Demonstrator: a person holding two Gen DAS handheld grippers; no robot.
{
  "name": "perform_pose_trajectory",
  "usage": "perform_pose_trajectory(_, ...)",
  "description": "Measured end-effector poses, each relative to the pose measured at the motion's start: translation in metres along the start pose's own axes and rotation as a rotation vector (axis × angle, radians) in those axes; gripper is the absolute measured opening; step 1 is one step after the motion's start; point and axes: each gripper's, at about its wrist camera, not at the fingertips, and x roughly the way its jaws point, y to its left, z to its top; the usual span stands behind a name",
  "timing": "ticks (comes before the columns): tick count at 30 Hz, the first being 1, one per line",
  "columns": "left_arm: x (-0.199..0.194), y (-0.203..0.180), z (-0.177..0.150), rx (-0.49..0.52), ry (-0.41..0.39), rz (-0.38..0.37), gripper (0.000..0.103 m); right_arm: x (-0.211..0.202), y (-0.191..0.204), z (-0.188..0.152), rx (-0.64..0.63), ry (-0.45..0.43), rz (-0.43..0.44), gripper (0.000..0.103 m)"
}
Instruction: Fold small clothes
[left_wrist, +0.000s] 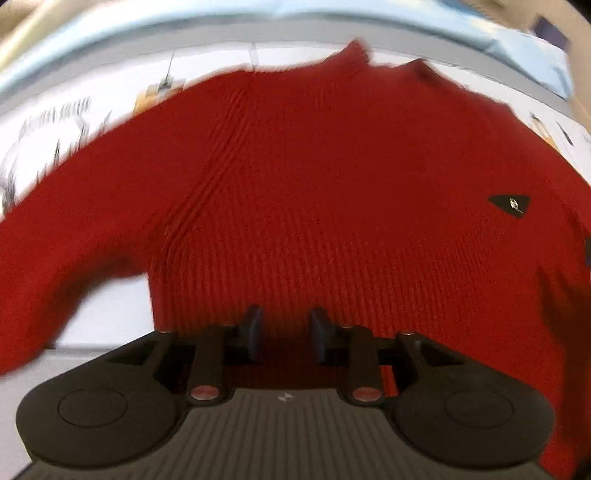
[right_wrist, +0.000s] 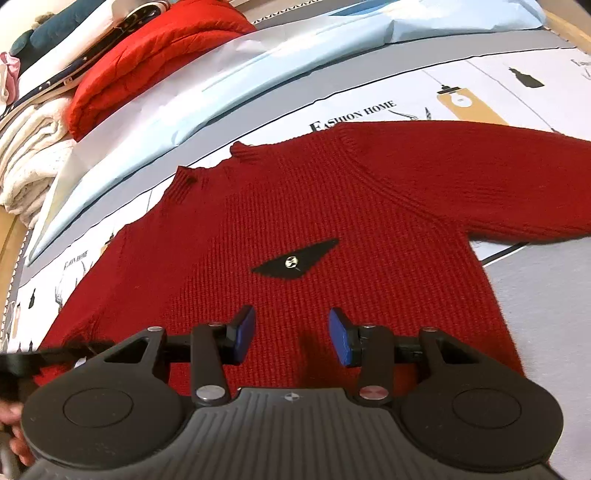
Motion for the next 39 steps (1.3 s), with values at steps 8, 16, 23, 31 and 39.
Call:
perform_pose_trajectory(8, -0.025, -0.031, 0.008, 0.063, -0.020, 0.033, 0.035, -0.021, -0.008, 0.000, -0.052, -0.027, -0.045, 0.046)
perform_pose_trajectory(16, -0.024, -0.005, -0.012, -0.013, 0.038, 0.070, 0.036, -0.047, -0.039, -0.013, -0.098, -0.040, -0.138, 0.046)
perform_pose_trajectory(23, -0.019, 0.037, -0.060, -0.030, 0.119, 0.088, 0.037, -0.043, -0.117, -0.048, -0.034, 0.100, -0.258, 0.045)
perform_pose_trajectory(31, -0.037, 0.039, -0.089, 0.029, 0.110, 0.079, 0.012, -0.044, -0.122, -0.077, -0.136, 0.120, -0.205, 0.011)
perform_pose_trajectory(39, -0.076, -0.005, -0.080, 0.188, 0.031, 0.105, 0.015, -0.047, -0.120, -0.071, -0.193, 0.135, -0.285, 0.014)
